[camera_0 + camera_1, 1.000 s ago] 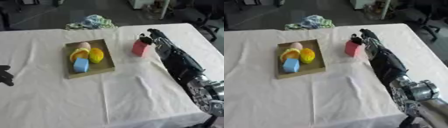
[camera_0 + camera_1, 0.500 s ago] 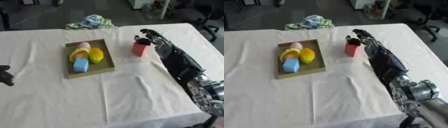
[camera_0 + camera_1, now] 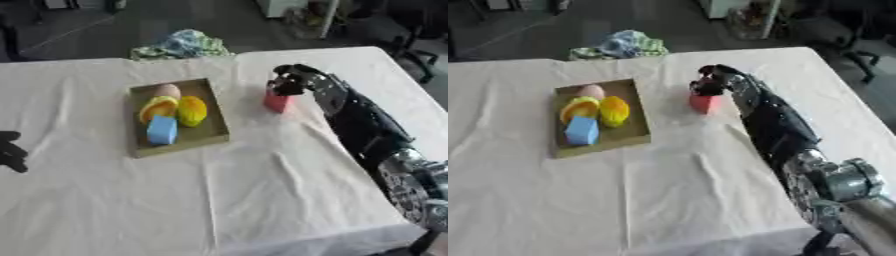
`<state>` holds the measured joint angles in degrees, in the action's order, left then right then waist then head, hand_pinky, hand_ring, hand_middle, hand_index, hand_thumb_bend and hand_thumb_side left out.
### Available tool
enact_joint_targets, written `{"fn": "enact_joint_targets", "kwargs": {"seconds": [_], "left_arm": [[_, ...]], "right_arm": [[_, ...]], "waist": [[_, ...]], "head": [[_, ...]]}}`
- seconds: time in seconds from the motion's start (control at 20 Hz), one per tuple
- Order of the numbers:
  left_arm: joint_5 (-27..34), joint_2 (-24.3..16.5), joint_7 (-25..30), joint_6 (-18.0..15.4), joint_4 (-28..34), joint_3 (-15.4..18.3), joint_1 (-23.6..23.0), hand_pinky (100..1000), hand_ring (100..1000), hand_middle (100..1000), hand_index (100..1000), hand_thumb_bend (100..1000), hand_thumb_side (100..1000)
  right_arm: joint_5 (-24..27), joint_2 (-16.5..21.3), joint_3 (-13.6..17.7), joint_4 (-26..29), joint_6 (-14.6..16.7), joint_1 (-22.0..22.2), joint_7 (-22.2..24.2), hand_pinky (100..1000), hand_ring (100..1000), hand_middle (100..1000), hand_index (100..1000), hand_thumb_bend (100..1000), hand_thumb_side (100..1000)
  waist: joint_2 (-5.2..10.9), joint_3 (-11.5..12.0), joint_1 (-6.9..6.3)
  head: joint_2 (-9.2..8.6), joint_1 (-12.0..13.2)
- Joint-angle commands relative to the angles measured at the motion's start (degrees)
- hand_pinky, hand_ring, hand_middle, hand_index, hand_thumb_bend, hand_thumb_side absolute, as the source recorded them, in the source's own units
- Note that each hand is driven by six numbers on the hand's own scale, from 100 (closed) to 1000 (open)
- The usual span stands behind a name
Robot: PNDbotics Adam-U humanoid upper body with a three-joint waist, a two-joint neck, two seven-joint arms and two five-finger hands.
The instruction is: Pick up objects on the table and place them in the box.
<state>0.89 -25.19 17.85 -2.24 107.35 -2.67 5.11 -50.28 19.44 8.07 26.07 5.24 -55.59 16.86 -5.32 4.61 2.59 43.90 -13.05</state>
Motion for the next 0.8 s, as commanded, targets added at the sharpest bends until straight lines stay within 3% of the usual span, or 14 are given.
{"fn": "enact_joint_targets", "kwargs": {"seconds": [0.05, 0.45, 0.7, 0.8], "left_arm": [[-0.02, -0.66, 0.11, -0.04, 0.57, 0.41, 0.38, 732, 551, 577, 802, 100, 931], [-0.02, -0.60, 0.14, -0.05, 0.57, 0.43, 0.43, 732, 551, 577, 802, 100, 931], [-0.03, -0.61, 0.14, -0.07, 0.57, 0.45, 0.46, 733, 551, 577, 802, 100, 931], [-0.03, -0.61, 0.16, -0.07, 0.57, 0.44, 0.46, 733, 551, 578, 802, 100, 932]], "right_arm": [[-2.01, 2.04, -0.10, 0.61, -0.72, -0.99, 0.05, 948, 958, 962, 1000, 148, 554], [-7.28, 1.82, -0.15, 1.10, -1.47, -0.81, 0.14, 959, 978, 981, 1000, 194, 563], [-8.94, 1.66, -0.14, 0.71, -1.19, -0.64, 2.47, 954, 978, 982, 1000, 182, 496], [-8.75, 1.61, 0.06, 0.62, -0.99, -0.56, 3.16, 946, 968, 970, 1000, 178, 573]], "waist": [[0.56, -0.06, -0.43], [0.53, -0.12, -0.48], [0.48, -0.14, -0.51], [0.47, -0.17, -0.52]], "head": [[0.21, -0.12], [0.21, -0.25], [0.21, -0.34], [0.21, -0.34]]}}
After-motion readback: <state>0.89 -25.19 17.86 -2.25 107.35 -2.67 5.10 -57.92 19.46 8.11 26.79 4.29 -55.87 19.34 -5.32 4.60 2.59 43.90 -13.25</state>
